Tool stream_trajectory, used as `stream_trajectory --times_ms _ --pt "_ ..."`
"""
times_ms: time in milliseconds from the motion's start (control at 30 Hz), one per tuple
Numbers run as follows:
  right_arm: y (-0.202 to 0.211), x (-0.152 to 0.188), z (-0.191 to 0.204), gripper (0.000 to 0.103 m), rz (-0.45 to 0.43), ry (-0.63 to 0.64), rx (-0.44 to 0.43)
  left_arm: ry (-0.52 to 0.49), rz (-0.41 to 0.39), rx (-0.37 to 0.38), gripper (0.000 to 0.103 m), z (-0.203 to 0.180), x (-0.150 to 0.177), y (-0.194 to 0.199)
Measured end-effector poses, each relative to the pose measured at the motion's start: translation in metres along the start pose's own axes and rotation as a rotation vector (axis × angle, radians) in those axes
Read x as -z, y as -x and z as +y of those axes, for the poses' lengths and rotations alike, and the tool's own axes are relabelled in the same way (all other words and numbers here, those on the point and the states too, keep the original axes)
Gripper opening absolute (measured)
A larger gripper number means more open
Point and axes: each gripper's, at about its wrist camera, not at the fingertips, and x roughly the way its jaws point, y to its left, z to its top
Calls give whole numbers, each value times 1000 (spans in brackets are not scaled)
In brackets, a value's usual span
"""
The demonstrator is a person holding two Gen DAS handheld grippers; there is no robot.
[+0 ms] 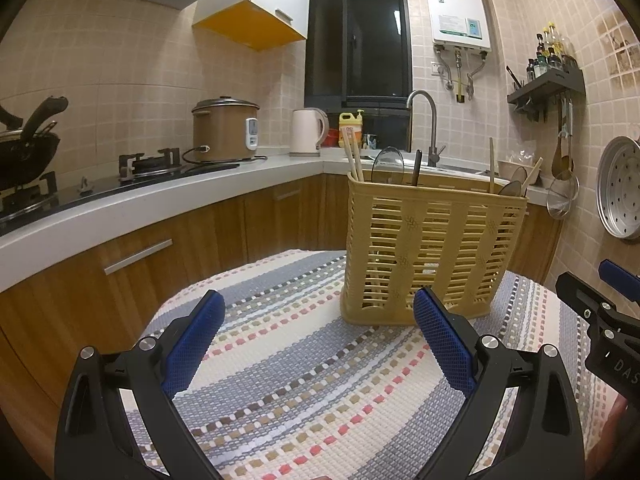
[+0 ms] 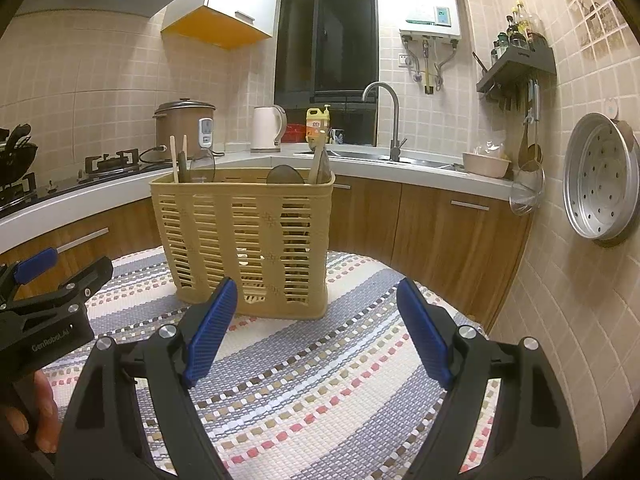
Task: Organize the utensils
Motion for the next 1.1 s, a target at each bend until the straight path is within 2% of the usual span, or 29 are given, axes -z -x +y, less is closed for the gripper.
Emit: stream_trajectory --times_ms 1100 --pt "-1 0 3 81 7 1 5 4 27 -5 93 1 2 -4"
